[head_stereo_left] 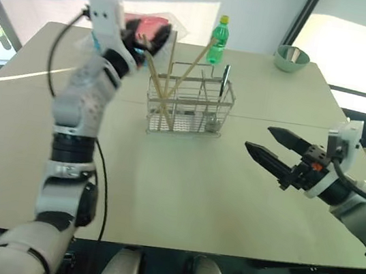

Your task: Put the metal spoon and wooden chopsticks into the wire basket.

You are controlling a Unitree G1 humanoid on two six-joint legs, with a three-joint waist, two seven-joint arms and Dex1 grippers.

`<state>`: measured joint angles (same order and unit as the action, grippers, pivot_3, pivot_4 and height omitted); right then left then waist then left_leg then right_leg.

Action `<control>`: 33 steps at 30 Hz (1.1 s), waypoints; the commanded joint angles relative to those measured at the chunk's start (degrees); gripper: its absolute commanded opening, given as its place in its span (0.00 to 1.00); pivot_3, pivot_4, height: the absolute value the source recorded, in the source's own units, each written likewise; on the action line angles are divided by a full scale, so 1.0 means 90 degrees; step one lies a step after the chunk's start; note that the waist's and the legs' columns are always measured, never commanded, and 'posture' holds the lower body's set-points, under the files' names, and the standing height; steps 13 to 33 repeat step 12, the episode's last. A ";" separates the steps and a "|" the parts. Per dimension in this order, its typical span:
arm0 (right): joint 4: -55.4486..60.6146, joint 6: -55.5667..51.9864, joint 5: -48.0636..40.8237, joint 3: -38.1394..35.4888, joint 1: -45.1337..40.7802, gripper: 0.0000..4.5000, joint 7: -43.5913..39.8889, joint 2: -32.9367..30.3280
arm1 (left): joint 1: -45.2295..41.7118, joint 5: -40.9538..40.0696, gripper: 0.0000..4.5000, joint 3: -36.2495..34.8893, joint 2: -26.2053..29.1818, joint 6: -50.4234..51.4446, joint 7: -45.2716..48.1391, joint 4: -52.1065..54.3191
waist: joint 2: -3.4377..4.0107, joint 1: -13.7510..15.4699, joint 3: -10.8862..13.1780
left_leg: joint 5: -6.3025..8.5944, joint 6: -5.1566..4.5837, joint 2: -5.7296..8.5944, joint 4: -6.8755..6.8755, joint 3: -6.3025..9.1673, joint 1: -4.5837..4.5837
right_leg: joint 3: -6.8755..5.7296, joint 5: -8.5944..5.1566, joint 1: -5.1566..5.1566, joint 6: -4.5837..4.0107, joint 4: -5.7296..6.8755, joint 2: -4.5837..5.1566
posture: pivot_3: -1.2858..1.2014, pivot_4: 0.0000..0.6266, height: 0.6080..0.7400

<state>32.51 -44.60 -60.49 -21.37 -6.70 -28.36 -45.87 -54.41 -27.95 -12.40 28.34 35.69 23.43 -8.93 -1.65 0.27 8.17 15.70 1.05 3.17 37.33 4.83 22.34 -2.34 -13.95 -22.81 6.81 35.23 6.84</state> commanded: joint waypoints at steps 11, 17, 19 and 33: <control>-0.1369 0.0675 0.1133 0.0002 -0.0687 1.00 -0.1773 -0.0768 | 0.2620 -0.0277 0.99 -0.0070 0.3455 0.0404 0.3986 0.1438 | 0.0024 0.0058 0.0005 | 0.0001 0.0001 -0.0004 -0.0008 0.0002 -0.0002 | 0.0012 -0.0016 0.0005 -0.0029 -0.0015 0.0024 | 0.52 0.24 0.45; -0.1444 0.0678 0.1176 0.0056 -0.0775 1.00 -0.1816 -0.0754 | 0.2731 -0.0286 0.99 -0.0141 0.3497 0.0414 0.3980 0.1507 | 0.0024 0.0058 0.0005 | 0.0001 0.0002 -0.0003 -0.0008 0.0001 -0.0002 | 0.0013 -0.0017 0.0005 -0.0031 -0.0015 0.0031 | 0.52 0.24 0.45; -0.1444 0.0678 0.1176 0.0056 -0.0775 1.00 -0.1816 -0.0754 | 0.2731 -0.0286 0.99 -0.0141 0.3497 0.0414 0.3980 0.1507 | 0.0024 0.0058 0.0005 | 0.0001 0.0002 -0.0003 -0.0008 0.0001 -0.0002 | 0.0013 -0.0017 0.0005 -0.0031 -0.0015 0.0031 | 0.52 0.24 0.45; -0.1444 0.0678 0.1176 0.0056 -0.0775 1.00 -0.1816 -0.0754 | 0.2731 -0.0286 0.99 -0.0141 0.3497 0.0414 0.3980 0.1507 | 0.0024 0.0058 0.0005 | 0.0001 0.0002 -0.0003 -0.0008 0.0001 -0.0002 | 0.0013 -0.0017 0.0005 -0.0031 -0.0015 0.0031 | 0.52 0.24 0.45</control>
